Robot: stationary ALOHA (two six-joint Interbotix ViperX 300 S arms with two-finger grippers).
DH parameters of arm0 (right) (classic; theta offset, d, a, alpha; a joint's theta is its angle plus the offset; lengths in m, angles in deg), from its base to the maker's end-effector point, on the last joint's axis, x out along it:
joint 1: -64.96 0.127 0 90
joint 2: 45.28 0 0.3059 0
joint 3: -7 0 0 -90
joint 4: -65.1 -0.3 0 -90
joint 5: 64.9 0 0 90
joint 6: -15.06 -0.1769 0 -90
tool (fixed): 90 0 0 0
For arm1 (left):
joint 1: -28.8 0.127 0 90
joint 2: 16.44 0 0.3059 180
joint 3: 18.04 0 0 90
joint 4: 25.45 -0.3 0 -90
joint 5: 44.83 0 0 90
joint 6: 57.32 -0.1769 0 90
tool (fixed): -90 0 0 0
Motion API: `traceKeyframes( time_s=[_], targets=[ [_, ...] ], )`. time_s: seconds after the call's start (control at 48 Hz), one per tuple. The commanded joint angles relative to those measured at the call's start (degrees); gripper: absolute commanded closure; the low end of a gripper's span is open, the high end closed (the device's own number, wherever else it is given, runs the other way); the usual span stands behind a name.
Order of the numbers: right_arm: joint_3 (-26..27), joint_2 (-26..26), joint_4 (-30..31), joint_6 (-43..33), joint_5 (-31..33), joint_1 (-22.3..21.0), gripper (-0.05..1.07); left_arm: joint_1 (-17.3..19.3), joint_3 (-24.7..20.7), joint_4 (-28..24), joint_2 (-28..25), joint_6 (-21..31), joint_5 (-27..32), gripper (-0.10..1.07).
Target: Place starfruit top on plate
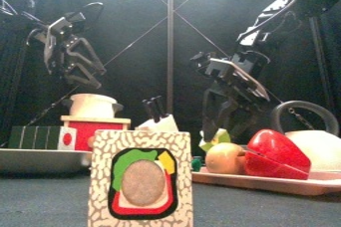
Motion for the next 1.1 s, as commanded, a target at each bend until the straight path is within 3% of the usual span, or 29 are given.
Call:
traceKeyframes(
  time_s=[0.0, 0.479, 1.083],
  targets=[
    [2.02, 0.26, 0.44, 0.09, 0.0, -0.18, 0.21, 0.0, -0.62, -0.09, 0.09, 0.0, -0.53, 0.07],
    [2.72, -1.41, 0.97, 0.09, 2.9, -0.97, 0.05, 0.0, -0.62, -0.09, 0.09, 0.0, -0.53, 0.07],
    [5.01, -1.41, 0.0, 0.09, 6.86, -0.7, 0.05, 0.0, -0.62, -0.09, 0.18, 0.0, -0.44, 0.07]
  ],
)
